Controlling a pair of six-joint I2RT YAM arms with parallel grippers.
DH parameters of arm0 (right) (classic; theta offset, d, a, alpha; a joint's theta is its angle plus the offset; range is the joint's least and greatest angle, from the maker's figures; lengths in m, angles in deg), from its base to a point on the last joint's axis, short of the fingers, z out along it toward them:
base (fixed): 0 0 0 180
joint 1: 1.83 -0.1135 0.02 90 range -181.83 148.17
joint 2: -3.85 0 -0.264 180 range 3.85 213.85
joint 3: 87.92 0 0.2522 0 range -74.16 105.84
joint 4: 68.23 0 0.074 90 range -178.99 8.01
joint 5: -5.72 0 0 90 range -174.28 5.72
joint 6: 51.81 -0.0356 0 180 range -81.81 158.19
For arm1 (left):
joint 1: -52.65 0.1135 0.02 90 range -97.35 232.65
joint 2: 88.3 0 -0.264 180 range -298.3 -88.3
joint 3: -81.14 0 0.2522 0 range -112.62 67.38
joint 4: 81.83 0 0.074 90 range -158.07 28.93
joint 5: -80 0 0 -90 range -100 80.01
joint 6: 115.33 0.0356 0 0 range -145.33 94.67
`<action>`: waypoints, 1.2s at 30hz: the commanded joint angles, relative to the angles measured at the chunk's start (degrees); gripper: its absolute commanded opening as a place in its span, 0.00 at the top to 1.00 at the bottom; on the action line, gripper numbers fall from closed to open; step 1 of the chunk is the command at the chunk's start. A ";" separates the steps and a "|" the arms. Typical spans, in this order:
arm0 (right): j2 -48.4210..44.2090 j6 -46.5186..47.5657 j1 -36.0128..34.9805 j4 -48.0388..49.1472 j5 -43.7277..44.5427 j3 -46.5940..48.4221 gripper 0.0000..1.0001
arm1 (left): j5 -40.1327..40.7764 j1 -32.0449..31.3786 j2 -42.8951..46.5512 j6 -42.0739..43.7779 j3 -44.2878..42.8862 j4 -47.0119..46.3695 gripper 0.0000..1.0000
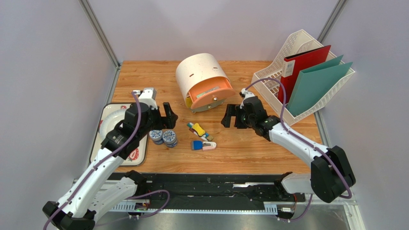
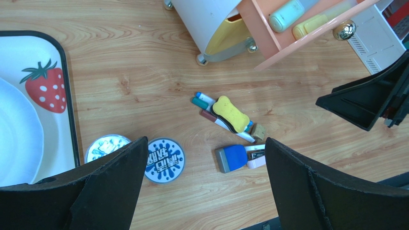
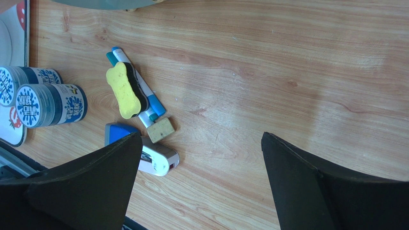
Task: Organize the desk
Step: Move the storage box to the center of the board.
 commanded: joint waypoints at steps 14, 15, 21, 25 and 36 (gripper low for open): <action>3.61 1.14 -0.24 1.87 -1.92 6.01 0.01 | -3.22 1.17 -4.84 6.03 -8.08 -4.69 0.01; 3.35 1.23 -0.24 1.87 -1.48 6.01 0.01 | -3.66 1.17 -5.54 6.30 -8.52 -4.96 0.01; 3.26 2.37 -0.33 1.08 0.27 7.33 0.01 | -3.23 1.35 -6.52 5.87 -8.70 -4.26 0.01; 4.23 2.98 -0.24 0.55 1.77 9.35 0.01 | -2.96 1.35 -4.32 2.97 -5.45 -5.83 0.01; 6.95 1.32 -0.07 2.04 2.74 10.95 0.01 | -4.55 1.35 -1.60 -0.29 -2.11 -5.66 0.01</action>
